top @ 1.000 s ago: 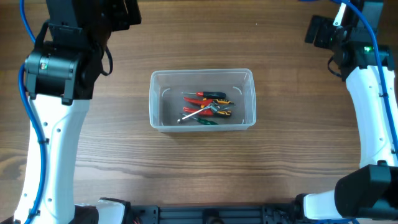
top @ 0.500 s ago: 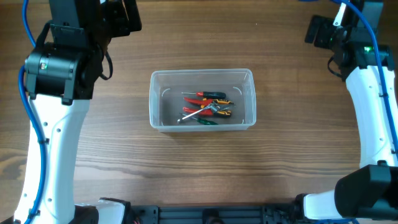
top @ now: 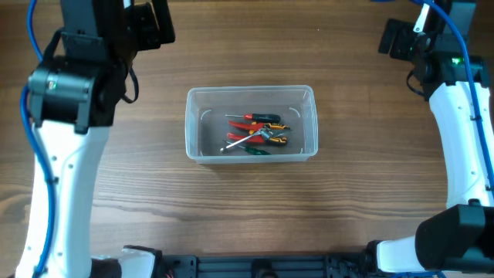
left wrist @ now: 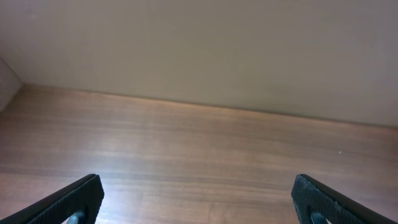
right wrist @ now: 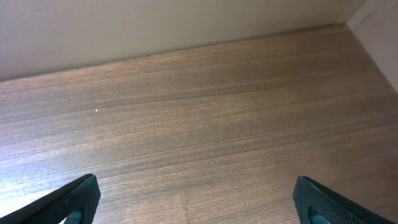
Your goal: Pack container
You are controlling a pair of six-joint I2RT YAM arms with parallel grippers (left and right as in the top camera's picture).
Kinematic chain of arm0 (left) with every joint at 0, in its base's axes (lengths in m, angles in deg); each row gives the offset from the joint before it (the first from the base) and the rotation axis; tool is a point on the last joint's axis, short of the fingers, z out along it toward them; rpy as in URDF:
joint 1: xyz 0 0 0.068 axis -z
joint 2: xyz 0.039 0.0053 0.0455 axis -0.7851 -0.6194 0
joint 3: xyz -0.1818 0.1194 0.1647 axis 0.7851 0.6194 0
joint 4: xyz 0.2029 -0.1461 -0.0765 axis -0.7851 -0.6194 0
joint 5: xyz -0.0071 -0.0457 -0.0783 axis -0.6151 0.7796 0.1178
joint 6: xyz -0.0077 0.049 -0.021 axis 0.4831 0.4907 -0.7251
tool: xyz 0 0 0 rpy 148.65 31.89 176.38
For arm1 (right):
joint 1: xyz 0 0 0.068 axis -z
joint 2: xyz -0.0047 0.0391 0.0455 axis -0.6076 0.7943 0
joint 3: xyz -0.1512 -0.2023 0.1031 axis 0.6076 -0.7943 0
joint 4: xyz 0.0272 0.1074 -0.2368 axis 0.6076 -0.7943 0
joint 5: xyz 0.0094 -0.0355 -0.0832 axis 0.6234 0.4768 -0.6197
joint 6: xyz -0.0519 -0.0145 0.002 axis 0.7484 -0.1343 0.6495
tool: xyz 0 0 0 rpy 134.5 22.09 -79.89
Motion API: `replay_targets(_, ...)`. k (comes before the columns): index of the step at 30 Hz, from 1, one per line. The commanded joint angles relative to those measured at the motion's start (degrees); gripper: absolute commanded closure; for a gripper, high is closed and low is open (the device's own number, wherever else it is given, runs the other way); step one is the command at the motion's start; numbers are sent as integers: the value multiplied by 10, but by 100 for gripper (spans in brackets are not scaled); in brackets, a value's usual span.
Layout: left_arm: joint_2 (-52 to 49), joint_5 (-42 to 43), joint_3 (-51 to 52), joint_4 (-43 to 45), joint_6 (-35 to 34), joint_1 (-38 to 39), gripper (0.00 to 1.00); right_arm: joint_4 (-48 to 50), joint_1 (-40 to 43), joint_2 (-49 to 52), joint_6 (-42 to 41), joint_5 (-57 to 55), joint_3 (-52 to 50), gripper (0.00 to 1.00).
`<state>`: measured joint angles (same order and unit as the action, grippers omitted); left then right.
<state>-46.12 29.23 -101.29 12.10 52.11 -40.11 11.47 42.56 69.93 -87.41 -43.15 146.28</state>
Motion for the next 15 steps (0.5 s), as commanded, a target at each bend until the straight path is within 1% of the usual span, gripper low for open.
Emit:
replay_targets(1,99,2,-3,7,-4,-3,0,1,0,-3,2,5,6,0)
replay_targets(6,210,5,3,7,-4,-3,0,1,0,-3,2,5,6,0)
replay_targets(9,279,12,23,7,-4,-3,0,1,0,-2,2,5,6,0)
replay_targets(12,341,12,57,7,-4,-3,0,1,0,-3,2,5,6,0)
replay_targets(15,407,12,115,7,-7,-5,0,1,0,-3,2,5,6,0)
